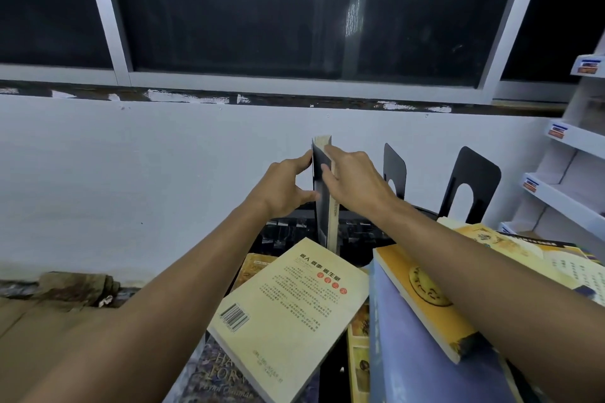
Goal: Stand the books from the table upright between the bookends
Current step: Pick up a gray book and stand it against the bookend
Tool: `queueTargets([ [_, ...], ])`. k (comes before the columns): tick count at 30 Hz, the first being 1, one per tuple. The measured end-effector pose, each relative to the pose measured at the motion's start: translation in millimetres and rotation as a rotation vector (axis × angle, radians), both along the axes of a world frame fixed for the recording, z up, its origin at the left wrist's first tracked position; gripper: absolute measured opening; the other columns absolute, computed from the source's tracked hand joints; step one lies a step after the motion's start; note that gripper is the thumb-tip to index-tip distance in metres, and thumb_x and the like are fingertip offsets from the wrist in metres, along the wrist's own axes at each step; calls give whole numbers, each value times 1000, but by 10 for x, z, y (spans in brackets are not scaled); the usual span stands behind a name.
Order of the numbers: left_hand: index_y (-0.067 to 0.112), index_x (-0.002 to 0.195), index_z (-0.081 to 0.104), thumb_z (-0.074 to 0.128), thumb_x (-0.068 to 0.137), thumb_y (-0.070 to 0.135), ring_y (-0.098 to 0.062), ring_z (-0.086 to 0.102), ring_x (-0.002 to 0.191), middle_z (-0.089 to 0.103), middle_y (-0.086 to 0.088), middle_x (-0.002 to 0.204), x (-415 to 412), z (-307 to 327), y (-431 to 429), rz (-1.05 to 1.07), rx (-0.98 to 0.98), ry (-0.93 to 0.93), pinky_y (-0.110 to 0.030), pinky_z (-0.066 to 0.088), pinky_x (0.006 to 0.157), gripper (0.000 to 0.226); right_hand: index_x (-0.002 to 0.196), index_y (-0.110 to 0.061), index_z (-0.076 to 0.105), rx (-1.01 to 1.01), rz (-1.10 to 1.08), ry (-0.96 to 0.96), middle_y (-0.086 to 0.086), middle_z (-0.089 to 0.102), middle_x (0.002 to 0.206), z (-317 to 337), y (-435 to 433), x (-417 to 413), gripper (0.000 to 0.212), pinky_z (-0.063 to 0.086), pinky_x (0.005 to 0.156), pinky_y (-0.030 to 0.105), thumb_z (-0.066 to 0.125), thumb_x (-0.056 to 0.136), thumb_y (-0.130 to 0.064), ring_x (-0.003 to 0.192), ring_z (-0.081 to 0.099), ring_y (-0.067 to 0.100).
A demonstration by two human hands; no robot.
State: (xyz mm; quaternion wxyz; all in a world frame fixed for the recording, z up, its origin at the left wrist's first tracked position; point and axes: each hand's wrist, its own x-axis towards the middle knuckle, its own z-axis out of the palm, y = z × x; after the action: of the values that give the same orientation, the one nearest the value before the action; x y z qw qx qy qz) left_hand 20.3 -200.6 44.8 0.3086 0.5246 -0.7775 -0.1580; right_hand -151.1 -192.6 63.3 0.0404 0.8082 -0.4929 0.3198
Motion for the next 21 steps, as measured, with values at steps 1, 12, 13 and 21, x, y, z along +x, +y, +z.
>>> queueTargets([
  [1, 28, 158, 26, 81, 84, 28, -31, 63, 121, 42, 4, 156, 3, -4, 2, -2, 4, 4, -39, 44, 111, 92, 114, -10, 56, 40, 24, -17, 3, 54, 68, 26, 10, -23, 21, 44, 52, 33, 47, 103, -26, 62, 57, 23],
  [12, 36, 156, 29, 87, 77, 28, -11, 76, 88, 48, 3, 153, -17, -32, 105, -83, 5, 80, -42, 48, 108, 98, 158, -42, 10, 383, 217, 155, 7, 45, 152, 135, -54, -281, 92, 51, 100, 34, 73, 91, -33, 112, 67, 19],
  [13, 36, 155, 32, 87, 77, 26, -11, 76, 84, 51, 3, 150, -30, -36, 115, -84, -4, 89, -42, 49, 107, 95, 158, -42, 11, 375, 221, 142, 6, 45, 153, 128, -58, -273, 91, 51, 100, 34, 73, 92, -31, 113, 67, 19],
  [21, 38, 150, 40, 86, 78, 23, -10, 76, 78, 55, 4, 146, -46, -21, 171, -77, -43, 119, -44, 49, 106, 86, 158, -37, 18, 342, 252, 110, 6, 45, 154, 93, -72, -246, 85, 51, 93, 28, 72, 94, -22, 111, 67, 20],
])
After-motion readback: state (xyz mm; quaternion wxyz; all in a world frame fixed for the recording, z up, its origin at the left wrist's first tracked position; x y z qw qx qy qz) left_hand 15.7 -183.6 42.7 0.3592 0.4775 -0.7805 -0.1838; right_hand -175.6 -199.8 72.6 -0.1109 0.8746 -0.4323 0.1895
